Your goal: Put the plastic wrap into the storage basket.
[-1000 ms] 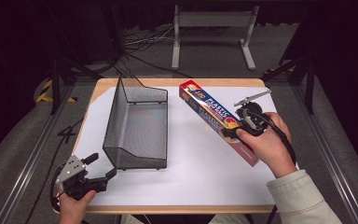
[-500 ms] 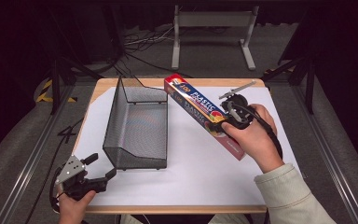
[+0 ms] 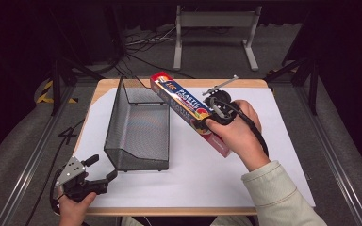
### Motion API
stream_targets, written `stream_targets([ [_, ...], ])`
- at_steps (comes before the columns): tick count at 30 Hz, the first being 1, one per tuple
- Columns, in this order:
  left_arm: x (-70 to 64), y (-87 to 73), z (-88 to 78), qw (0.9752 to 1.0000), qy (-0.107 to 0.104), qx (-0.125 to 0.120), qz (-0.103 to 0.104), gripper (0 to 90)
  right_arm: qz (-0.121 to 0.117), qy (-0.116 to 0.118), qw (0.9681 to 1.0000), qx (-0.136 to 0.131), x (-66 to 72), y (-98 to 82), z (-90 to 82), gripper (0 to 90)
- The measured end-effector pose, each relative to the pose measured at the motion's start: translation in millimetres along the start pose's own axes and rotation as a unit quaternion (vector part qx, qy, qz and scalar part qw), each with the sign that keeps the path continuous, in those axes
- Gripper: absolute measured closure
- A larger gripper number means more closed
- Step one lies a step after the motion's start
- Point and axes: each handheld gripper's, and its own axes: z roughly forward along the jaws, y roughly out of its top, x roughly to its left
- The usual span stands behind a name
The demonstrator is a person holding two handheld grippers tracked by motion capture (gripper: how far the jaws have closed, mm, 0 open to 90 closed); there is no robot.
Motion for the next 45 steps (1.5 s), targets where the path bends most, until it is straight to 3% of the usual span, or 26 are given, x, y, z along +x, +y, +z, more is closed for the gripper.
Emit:
stream_targets([
  [16,-0.6,2.6,4.4,1.0000,-0.008,-0.002,0.005,12.4,0.014,0.011,0.9998,0.002,31.1,24.9,26.1,41.3],
  [26,-1.8,7.5,11.1,0.9997,-0.017,-0.009,0.013,12.4,0.020,0.000,0.9997,0.014,52.8,35.6,51.3,41.4],
  [34,-2.1,10.8,16.3,0.9995,-0.025,-0.011,0.016,12.6,0.048,0.011,0.9987,0.017,64.4,36.2,68.4,41.5],
  [39,-2.5,12.2,17.4,0.9994,-0.028,-0.013,0.018,12.6,0.048,0.007,0.9986,0.021,76.2,37.9,80.3,41.4],
  [45,-2.2,12.0,17.1,0.9993,-0.030,-0.016,0.015,12.6,0.056,0.000,0.9978,0.035,80.6,37.7,94.4,41.3],
])
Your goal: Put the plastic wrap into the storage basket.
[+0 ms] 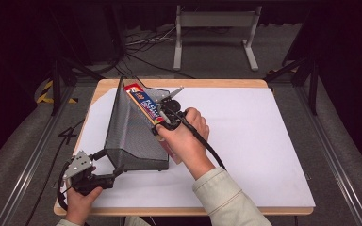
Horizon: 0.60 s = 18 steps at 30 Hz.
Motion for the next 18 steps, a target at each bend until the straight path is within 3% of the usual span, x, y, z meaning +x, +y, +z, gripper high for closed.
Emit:
stream_targets([
  [18,0.7,-1.4,-2.8,1.0000,0.002,0.001,0.000,12.7,-0.010,-0.037,0.9988,0.029,13.8,0.2,28.3,41.0],
])
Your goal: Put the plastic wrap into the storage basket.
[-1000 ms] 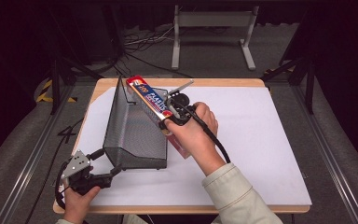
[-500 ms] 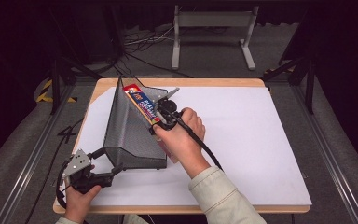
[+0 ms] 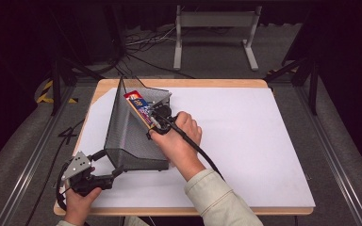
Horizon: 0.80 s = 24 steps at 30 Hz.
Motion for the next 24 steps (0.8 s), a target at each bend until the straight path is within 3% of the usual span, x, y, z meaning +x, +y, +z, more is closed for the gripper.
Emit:
stream_targets([
  [9,-0.3,0.1,0.5,1.0000,0.000,0.000,0.000,12.7,-0.001,-0.014,0.9998,0.015,2.9,1.7,10.8,40.7],
  [19,-0.3,0.3,0.7,1.0000,-0.001,0.001,0.002,12.7,0.011,-0.003,0.9995,0.031,-0.3,3.7,14.0,39.5],
  [24,-0.8,-0.1,-0.7,1.0000,-0.001,0.000,0.000,12.7,0.005,0.004,0.9989,0.047,-2.6,2.9,16.3,32.2],
])
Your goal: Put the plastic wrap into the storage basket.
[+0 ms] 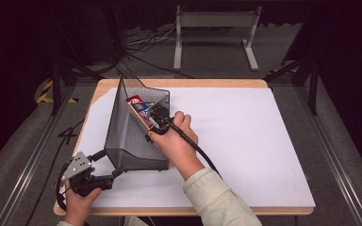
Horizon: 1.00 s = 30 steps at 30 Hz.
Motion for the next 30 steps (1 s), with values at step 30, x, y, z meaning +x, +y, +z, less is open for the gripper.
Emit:
stream_targets([
  [30,-0.2,-0.6,4.9,1.0000,-0.002,0.007,-0.003,12.7,-0.121,0.034,0.9779,-0.167,-13.6,-32.1,-40.9,7.1],
])
